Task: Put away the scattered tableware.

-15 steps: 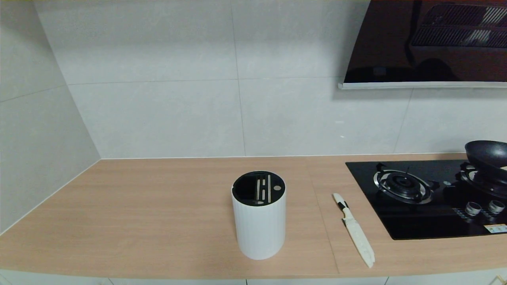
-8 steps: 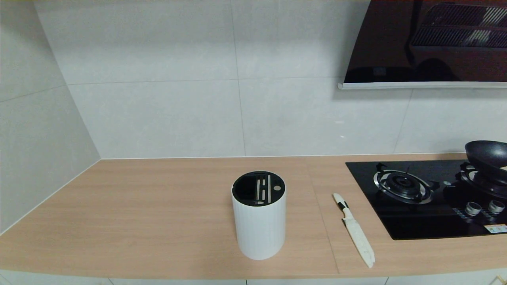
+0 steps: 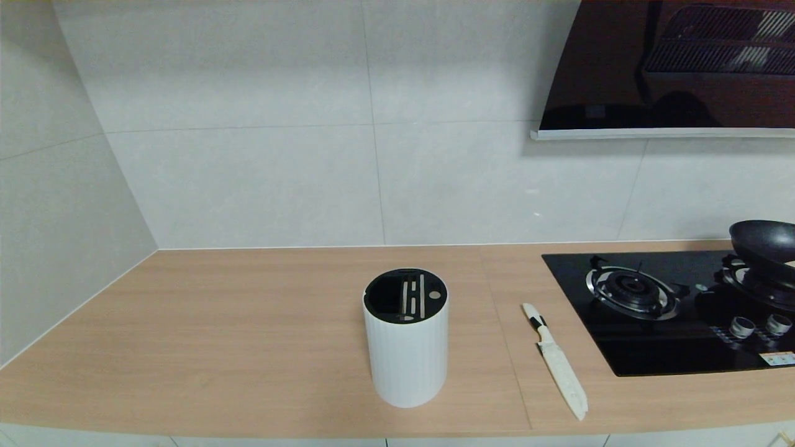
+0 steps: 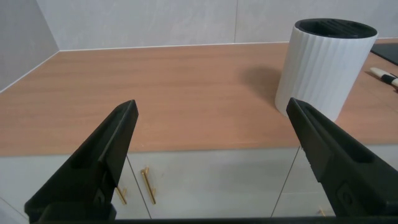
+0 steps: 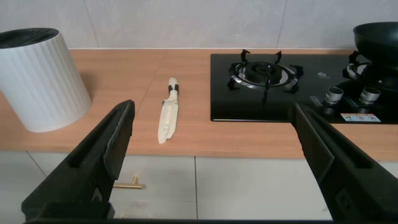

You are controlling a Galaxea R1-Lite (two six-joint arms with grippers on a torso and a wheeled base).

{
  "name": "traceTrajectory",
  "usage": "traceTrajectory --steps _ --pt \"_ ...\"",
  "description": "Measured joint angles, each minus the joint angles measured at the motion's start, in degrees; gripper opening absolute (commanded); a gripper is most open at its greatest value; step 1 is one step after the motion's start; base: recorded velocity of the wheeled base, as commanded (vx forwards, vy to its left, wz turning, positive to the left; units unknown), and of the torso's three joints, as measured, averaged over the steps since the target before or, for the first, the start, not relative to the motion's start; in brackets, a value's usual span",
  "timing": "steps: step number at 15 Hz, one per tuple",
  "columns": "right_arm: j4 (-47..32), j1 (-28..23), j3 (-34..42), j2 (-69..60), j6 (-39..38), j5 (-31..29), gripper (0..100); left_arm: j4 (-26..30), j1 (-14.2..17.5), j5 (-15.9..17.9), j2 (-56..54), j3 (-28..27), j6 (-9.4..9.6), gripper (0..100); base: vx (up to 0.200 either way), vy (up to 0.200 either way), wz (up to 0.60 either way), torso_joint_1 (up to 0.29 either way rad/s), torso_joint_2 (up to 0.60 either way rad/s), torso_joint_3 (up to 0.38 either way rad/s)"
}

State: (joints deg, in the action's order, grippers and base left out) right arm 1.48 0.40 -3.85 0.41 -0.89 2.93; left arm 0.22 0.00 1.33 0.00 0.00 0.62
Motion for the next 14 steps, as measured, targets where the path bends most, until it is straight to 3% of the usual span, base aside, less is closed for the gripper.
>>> traceTrajectory --steps 3,8,14 --pt "-0.6 2.1 -6.9 6.9 -1.2 3.9 100 0.0 0.0 0.0 0.0 0.0 -0.02 100 0.0 0.0 0.0 0.0 0.0 0.0" --pt "-0.1 6.3 -17.0 33.0 -1.0 9.2 100 0.0 0.0 0.0 0.0 0.0 0.0 100 0.0 0.0 0.0 0.0 0.0 0.0" --pt "13.2 10.4 -27.2 71.3 -0.5 11.3 100 0.0 0.0 0.0 0.0 0.0 0.0 100 0.0 0.0 0.0 0.0 0.0 0.0"
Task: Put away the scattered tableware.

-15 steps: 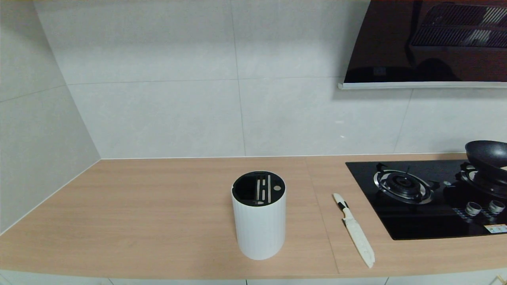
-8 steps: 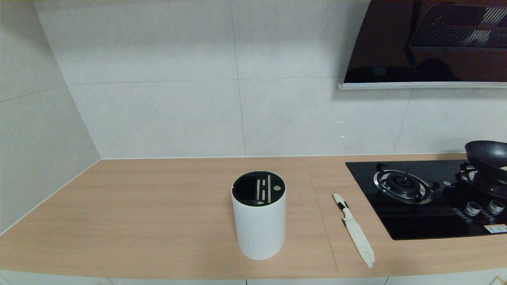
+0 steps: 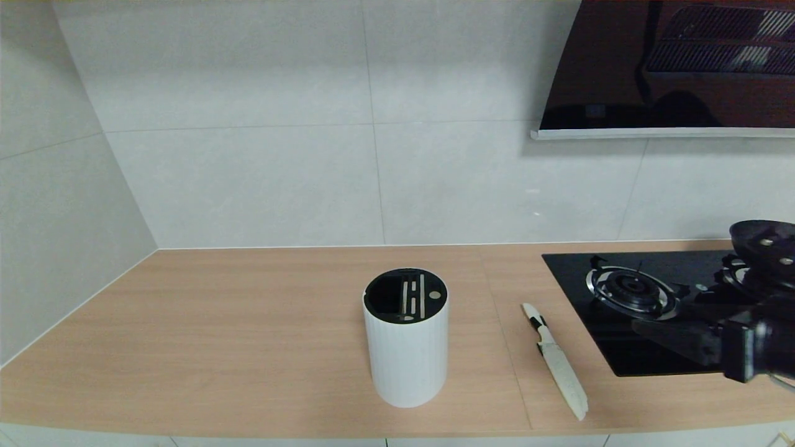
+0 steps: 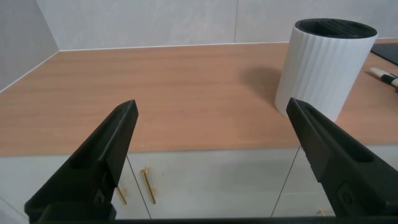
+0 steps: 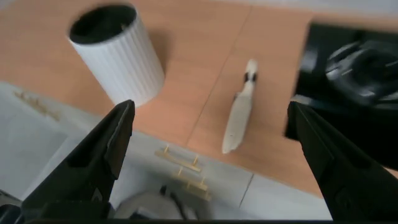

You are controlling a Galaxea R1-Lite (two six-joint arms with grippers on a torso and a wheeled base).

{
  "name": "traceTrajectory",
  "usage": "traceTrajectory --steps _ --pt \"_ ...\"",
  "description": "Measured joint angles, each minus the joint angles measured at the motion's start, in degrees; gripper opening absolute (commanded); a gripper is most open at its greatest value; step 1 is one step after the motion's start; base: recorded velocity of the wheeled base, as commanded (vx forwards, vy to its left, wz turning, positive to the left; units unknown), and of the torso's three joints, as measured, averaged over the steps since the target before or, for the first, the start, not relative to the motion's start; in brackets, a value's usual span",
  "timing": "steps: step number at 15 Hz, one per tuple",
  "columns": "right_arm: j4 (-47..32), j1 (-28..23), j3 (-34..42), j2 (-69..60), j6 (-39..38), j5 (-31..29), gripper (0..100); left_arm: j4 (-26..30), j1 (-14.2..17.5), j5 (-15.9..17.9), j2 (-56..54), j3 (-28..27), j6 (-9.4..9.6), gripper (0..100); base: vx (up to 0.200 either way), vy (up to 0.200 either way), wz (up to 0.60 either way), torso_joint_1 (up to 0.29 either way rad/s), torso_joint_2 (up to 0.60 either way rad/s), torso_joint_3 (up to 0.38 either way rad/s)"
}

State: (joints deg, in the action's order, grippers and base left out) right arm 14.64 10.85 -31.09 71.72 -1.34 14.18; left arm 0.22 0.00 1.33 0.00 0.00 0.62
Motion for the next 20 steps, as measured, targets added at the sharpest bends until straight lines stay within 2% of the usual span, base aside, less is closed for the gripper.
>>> traceTrajectory --steps 5,9,14,20 --pt "3.8 1.5 -10.2 23.6 0.0 0.1 100 0.0 0.0 0.0 0.0 0.0 0.0 100 0.0 0.0 0.0 0.0 0.0 0.0" --pt "9.8 1.8 -14.0 36.8 0.1 -0.2 100 0.0 0.0 0.0 0.0 0.0 0.0 100 0.0 0.0 0.0 0.0 0.0 0.0" --pt "24.9 3.6 -16.8 53.2 -1.9 -8.6 100 0.0 0.0 0.0 0.0 0.0 0.0 100 0.0 0.0 0.0 0.0 0.0 0.0" --pt "26.5 4.5 -18.4 60.4 -3.3 -13.2 100 0.0 0.0 0.0 0.0 0.0 0.0 100 0.0 0.0 0.0 0.0 0.0 0.0"
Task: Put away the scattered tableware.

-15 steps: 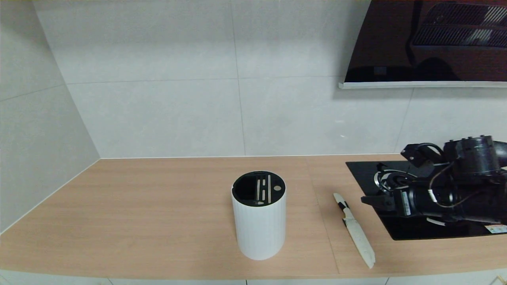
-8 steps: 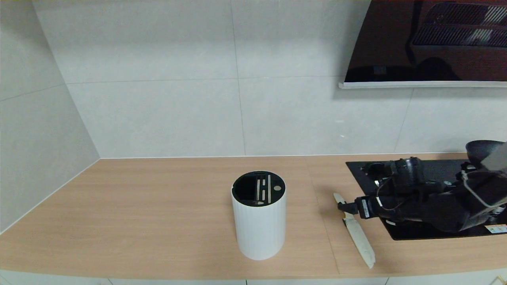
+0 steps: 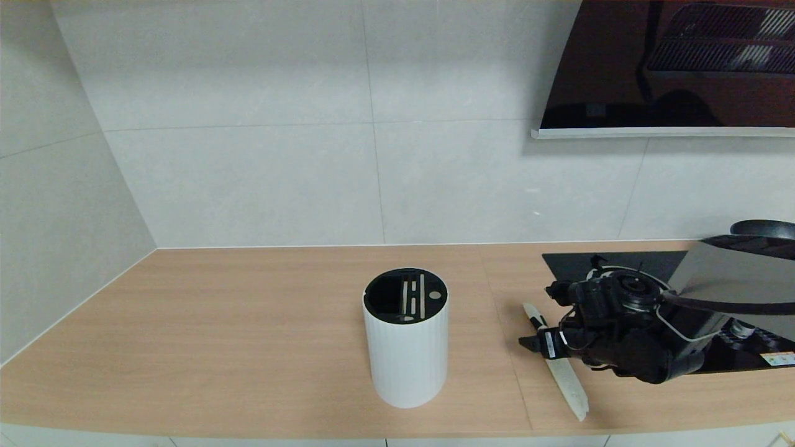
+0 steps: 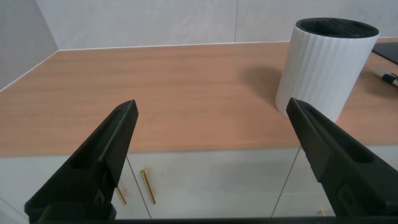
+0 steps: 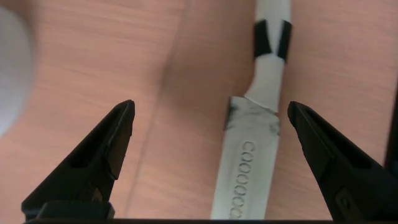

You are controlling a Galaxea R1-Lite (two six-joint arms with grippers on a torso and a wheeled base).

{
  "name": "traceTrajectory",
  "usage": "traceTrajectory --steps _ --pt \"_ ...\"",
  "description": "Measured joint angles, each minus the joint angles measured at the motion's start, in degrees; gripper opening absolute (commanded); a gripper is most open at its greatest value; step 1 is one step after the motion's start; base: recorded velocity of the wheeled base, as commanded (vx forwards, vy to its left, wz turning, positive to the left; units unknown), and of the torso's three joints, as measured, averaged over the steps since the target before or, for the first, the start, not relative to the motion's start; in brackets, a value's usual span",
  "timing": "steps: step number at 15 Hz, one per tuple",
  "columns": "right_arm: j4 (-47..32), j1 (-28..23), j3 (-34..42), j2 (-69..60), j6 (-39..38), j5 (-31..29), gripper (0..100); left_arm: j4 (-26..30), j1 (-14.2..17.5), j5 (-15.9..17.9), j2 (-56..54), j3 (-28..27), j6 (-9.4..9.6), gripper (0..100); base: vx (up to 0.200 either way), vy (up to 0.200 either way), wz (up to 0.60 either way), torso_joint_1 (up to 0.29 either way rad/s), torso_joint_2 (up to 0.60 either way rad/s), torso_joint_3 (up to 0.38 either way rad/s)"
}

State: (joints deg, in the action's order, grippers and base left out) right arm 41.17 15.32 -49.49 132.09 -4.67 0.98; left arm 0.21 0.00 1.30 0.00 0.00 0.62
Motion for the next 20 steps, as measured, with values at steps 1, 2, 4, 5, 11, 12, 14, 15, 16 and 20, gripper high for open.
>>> traceTrajectory --steps 1,2,4,5,11,12,14,15,16,20 --pt "0.0 0.0 -0.2 0.4 0.0 -0.6 100 0.0 0.0 0.0 0.0 0.0 -0.02 100 0.0 0.0 0.0 0.0 0.0 0.0" --pt "0.0 0.0 -0.5 0.8 0.0 -1.4 100 0.0 0.0 0.0 0.0 0.0 0.0 100 0.0 0.0 0.0 0.0 0.0 0.0" --pt "0.0 0.0 -1.3 1.6 0.0 -3.2 100 0.0 0.0 0.0 0.0 0.0 -0.02 100 0.0 0.0 0.0 0.0 0.0 0.0" --pt "-0.1 0.0 -1.8 2.1 0.0 -3.6 100 0.0 0.0 0.0 0.0 0.0 0.0 100 0.0 0.0 0.0 0.0 0.0 0.0" --pt "-0.5 -0.3 -2.6 4.2 0.0 -5.3 100 0.0 0.0 0.0 0.0 0.0 -0.02 100 0.0 0.0 0.0 0.0 0.0 0.0" --pt "-0.5 -0.4 -2.6 4.4 0.1 -5.5 100 0.0 0.0 0.0 0.0 0.0 0.0 100 0.0 0.0 0.0 0.0 0.0 0.0" --pt "-0.6 -0.6 -2.6 4.6 0.1 -5.5 100 0.0 0.0 0.0 0.0 0.0 0.0 100 0.0 0.0 0.0 0.0 0.0 0.0" --pt "-0.6 -0.7 -2.6 4.7 0.1 -5.5 100 0.0 0.0 0.0 0.0 0.0 0.0 100 0.0 0.0 0.0 0.0 0.0 0.0" --pt "-0.6 -0.8 -2.6 4.9 0.1 -5.5 100 0.0 0.0 0.0 0.0 0.0 -0.02 100 0.0 0.0 0.0 0.0 0.0 0.0" --pt "-0.7 -0.9 -2.8 5.4 0.2 -5.5 100 0.0 0.0 0.0 0.0 0.0 0.0 100 0.0 0.0 0.0 0.0 0.0 0.0"
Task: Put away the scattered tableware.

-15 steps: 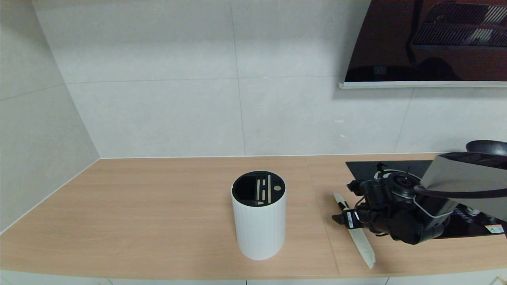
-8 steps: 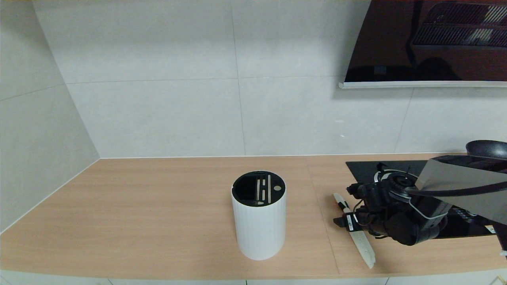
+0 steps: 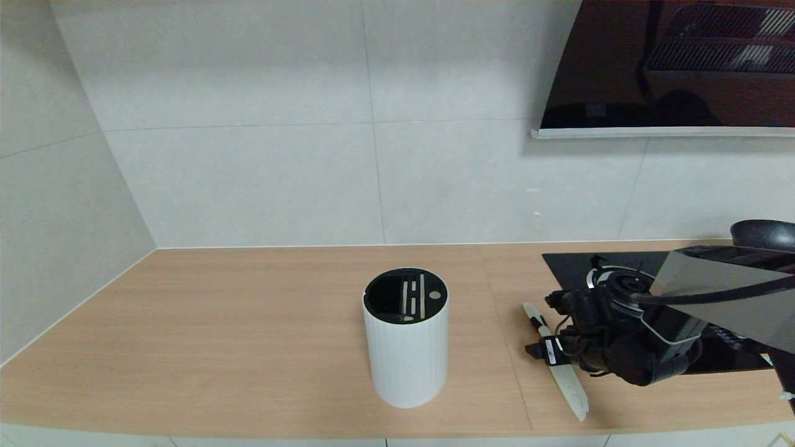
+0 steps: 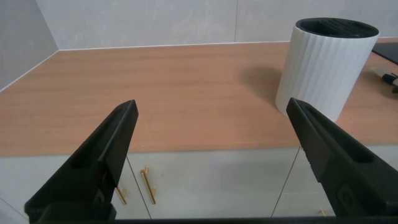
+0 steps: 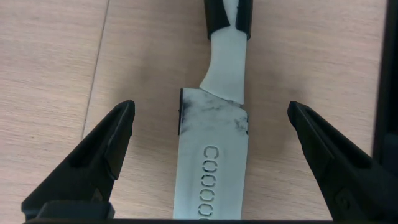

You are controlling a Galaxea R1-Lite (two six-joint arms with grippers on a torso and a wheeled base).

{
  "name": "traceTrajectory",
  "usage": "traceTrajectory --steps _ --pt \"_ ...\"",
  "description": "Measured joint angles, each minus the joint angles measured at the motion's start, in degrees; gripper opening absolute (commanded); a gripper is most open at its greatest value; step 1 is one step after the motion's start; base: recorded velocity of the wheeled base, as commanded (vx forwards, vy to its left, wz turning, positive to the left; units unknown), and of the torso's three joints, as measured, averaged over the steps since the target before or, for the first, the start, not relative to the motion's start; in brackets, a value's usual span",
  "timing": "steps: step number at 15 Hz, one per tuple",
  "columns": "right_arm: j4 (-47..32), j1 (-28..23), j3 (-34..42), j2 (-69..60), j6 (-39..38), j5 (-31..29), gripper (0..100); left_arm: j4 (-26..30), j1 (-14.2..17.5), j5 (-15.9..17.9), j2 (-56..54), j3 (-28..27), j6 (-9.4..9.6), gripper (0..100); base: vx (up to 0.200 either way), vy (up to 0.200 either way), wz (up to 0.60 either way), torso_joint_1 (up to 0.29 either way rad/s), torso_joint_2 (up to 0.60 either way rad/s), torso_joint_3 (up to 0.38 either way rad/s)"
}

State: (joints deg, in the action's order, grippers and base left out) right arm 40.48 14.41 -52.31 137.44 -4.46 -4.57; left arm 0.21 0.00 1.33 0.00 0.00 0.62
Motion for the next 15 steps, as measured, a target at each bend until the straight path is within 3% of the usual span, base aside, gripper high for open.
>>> traceTrajectory --steps 3,4,15 --pt "0.0 -0.1 0.0 0.7 0.0 -0.5 100 0.0 0.0 0.0 0.0 0.0 0.0 100 0.0 0.0 0.0 0.0 0.0 0.0" --pt "0.0 -0.1 -0.1 1.0 0.1 -0.6 0 0.0 0.0 0.0 0.0 0.0 0.0 100 0.0 0.0 0.0 0.0 0.0 0.0" --pt "0.2 -0.3 -1.2 2.5 0.1 -2.0 0 0.0 0.0 0.0 0.0 0.0 0.0 100 0.0 0.0 0.0 0.0 0.0 0.0"
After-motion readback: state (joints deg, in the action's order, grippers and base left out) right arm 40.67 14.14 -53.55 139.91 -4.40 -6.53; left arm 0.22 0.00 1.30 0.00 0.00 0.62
